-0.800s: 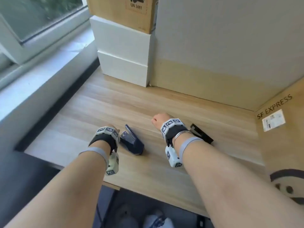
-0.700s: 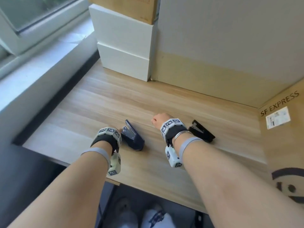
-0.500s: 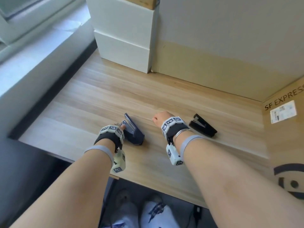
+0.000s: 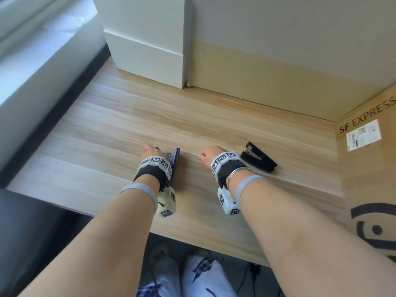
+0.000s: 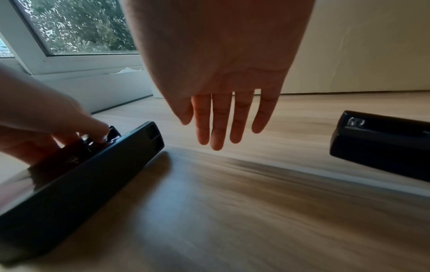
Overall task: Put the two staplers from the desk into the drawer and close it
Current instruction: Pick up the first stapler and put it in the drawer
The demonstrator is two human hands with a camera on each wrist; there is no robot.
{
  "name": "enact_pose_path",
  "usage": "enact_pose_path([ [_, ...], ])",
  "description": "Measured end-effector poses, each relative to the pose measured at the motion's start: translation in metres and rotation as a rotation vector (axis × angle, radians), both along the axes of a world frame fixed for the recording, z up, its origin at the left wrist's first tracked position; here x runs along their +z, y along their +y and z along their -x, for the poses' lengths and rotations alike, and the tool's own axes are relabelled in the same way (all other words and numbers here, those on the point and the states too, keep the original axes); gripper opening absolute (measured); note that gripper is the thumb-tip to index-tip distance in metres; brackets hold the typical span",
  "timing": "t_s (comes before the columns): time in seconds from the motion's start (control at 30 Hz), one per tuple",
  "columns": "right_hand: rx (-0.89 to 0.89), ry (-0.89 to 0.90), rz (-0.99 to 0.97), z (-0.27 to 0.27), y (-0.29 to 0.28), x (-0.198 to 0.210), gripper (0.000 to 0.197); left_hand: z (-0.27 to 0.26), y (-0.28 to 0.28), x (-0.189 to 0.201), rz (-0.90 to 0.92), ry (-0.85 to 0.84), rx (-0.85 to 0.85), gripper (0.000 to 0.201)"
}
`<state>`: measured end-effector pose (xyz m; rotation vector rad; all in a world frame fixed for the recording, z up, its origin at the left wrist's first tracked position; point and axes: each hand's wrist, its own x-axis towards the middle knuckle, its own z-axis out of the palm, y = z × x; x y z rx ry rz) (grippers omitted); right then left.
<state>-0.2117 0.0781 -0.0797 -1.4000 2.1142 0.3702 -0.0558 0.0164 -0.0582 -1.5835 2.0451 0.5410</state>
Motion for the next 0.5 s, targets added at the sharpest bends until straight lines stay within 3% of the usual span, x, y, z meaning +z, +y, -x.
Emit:
enact_pose_path([
  [0.1,-0.006,0.004,-0.007,0.007,0.003,0.004,0.032,0.005,-0.006,0.001,0.02,0.252,0.268,0.044],
  [0.17,-0.012,0.009,-0.01,0.011,0.005,0.004,0.03,0.007,-0.009,0.0,0.021,0.357,0.326,0.044],
  [0.5,-0.051,-0.04,-0.006,0.014,0.011,-0.001,0.038,0.019,-0.005,0.01,0.034,0.46,0.006,0.059],
])
